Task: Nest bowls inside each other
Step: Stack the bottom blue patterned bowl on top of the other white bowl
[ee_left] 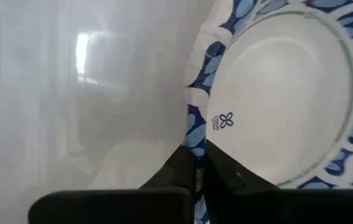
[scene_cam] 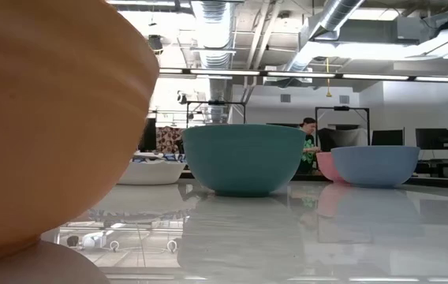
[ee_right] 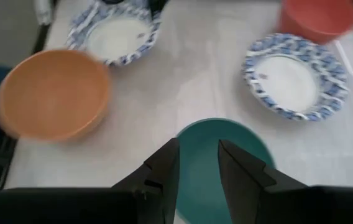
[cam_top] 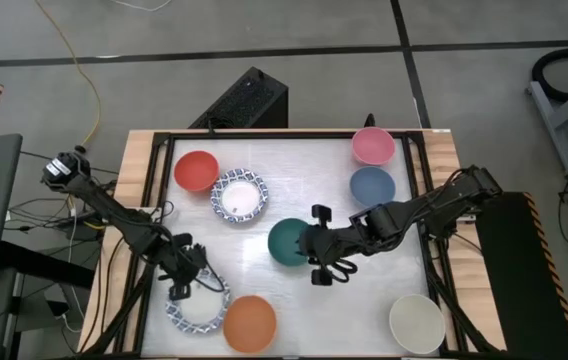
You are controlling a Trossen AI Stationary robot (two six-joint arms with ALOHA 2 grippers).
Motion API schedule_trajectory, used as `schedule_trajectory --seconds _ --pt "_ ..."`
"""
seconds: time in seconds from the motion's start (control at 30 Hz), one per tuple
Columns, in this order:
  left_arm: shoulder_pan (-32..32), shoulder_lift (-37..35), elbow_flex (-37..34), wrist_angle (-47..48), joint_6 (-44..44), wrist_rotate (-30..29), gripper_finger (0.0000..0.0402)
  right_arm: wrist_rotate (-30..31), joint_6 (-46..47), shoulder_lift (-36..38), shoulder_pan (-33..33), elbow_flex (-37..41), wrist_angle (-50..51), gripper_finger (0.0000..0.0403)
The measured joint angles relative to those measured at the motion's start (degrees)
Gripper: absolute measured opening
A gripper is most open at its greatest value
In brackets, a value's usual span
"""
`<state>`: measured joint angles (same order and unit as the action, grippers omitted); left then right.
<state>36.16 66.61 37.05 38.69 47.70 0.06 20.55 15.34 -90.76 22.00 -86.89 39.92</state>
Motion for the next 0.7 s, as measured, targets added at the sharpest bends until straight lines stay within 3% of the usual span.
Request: schedule_trajectory --seconds 0.17,0.43,0.7 --pt "-2.3 0.0 4.1 3.6 0.1 -3.2 0.0000 3.9 4.3 0.0 -0.9 0.0 0.0 0.0130" --pt "-4.7 0.0 10.5 20.3 6.6 -13.1 0.0000 6.9 7.5 0.0 -3.5 0.0 2.6 0.0130" --pt "-8.0 -5.2 12.5 21.3 9.7 -14.6 0.0000 9.7 10.4 0.0 -5.5 0.0 8.0 0.0130"
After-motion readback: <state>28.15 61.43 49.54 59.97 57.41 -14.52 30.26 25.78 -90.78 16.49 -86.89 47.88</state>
